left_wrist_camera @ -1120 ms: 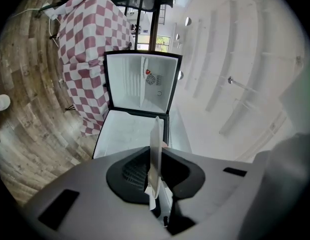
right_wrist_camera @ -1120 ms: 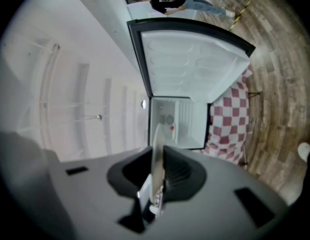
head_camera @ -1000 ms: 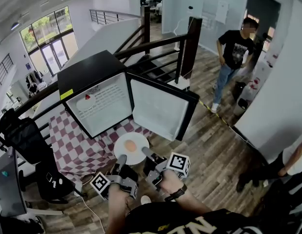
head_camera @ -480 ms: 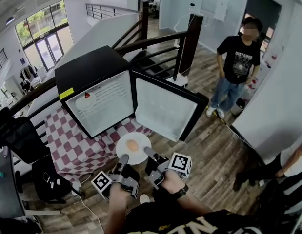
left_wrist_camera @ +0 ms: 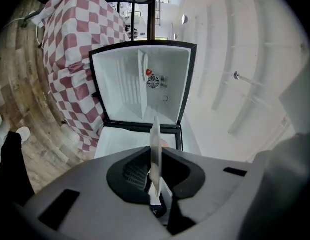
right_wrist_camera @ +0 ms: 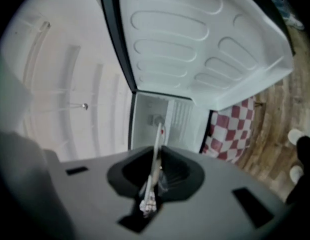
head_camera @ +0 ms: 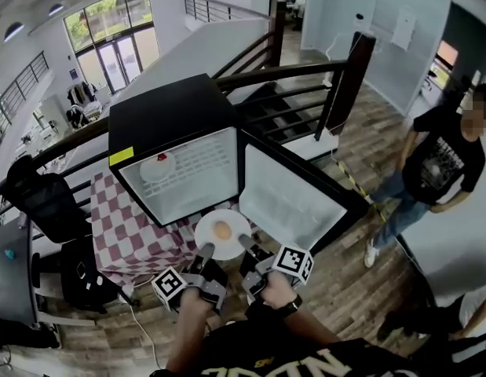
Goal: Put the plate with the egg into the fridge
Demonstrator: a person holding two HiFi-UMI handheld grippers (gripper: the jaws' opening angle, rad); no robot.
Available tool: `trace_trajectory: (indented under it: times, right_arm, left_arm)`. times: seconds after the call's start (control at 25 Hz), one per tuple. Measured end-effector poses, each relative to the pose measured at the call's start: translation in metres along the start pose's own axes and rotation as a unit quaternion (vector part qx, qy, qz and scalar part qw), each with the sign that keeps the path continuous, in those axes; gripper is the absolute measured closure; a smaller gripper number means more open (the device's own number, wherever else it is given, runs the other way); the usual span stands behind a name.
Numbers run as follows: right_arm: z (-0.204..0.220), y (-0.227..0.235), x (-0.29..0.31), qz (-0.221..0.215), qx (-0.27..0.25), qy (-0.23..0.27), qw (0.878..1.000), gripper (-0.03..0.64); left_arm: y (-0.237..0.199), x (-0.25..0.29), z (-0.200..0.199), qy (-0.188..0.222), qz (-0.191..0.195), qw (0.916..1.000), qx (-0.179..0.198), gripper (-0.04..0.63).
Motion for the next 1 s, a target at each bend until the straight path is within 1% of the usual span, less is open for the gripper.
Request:
trace_trajectory:
  times: [0.08, 0.24, 0.28, 0.4, 0.52, 0.64, 0.84, 1.0]
  right_arm:
    - [-0.015, -0.004, 0.014, -0.006, 0.004, -0.008, 1.0, 0.566]
    - [-0.036, -0.008, 0.038, -0.021, -0.015, -0.025, 0.999, 0.566]
    - [-0.039, -0.008, 0.042, -0.024, -0.018, -0.03, 0.999, 0.566]
    - [-0.041, -0.008, 0.054, -0.014, -0.03, -0.043, 0.999, 0.566]
    - [-0.044, -0.008, 0.071, -0.022, -0.034, -0.052, 0.998, 0.566]
    - [-0.045, -0.008, 0.087, -0.028, -0.035, -0.058, 0.997, 0.566]
    - [-0.059, -0.012, 0.118, -0.027, -0.053, -0.035, 0.998, 0.566]
    - [-0.058, -0.024, 0.143, -0.034, -0.066, -0.026, 0.997, 0.566]
  left_arm:
    - [0.002, 0.018, -0.007, 0.012, 0.001, 0.9999, 0.002, 0.548]
    - [-0.002, 0.041, -0.015, 0.036, -0.006, 0.9993, -0.004, 0.548]
    - [-0.003, 0.044, -0.016, 0.043, -0.007, 0.999, -0.007, 0.548]
    - [-0.007, 0.05, -0.026, 0.064, -0.009, 0.9979, -0.008, 0.548]
    - [-0.012, 0.059, -0.037, 0.074, -0.011, 0.9972, -0.007, 0.548]
    - [-0.016, 0.066, -0.05, 0.075, -0.013, 0.9971, -0.008, 0.548]
    - [-0.017, 0.093, -0.076, 0.062, -0.003, 0.9981, 0.001, 0.548]
    - [-0.013, 0.105, -0.102, 0.06, 0.006, 0.9982, 0.005, 0.548]
Point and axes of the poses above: the fingertips, and each gripper's own axes: x forward along the fingers, y to its right, z out of its underside, the point moved 1 cm from there along -x, backward along the fingers, and after that the axes turned 11 degrees about x, right-handed, at the moved point
